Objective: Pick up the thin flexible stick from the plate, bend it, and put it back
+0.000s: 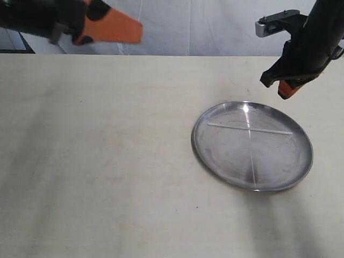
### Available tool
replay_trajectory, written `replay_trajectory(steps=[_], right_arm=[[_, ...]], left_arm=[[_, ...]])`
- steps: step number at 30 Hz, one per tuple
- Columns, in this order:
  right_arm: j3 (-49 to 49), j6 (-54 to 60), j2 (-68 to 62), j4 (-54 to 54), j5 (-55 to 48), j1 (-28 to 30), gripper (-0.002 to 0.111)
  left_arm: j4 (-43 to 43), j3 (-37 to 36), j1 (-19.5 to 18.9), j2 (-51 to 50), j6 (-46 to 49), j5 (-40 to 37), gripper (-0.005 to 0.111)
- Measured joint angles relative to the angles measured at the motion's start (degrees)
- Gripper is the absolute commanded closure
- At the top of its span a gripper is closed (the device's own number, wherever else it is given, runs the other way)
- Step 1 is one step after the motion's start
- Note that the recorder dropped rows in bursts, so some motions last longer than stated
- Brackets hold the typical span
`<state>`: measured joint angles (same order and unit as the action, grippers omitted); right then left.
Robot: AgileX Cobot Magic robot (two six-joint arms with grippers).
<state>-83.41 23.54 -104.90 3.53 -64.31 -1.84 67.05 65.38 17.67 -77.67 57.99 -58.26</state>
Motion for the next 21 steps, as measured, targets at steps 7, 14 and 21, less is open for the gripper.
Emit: replay_trajectory(steps=[7,14,21], right_arm=[[0.0,2.3,-2.8,-1.7,3.0,0.0,0.089],[0.0,6.5,-5.3,-2.7,4.3,0.0,0.061],[0.0,14.7,-7.5,-2.7,4.3,0.0,0.061]], left_arm=[[-13.6,3.3,8.8,-12.9,-4.5,-4.9,0.107],[-25.6,3.3,16.1,-16.1,-6.1,-0.3,0.107],[-27.2,3.5,16.5,-17.0,-6.2,4.4,0.107]])
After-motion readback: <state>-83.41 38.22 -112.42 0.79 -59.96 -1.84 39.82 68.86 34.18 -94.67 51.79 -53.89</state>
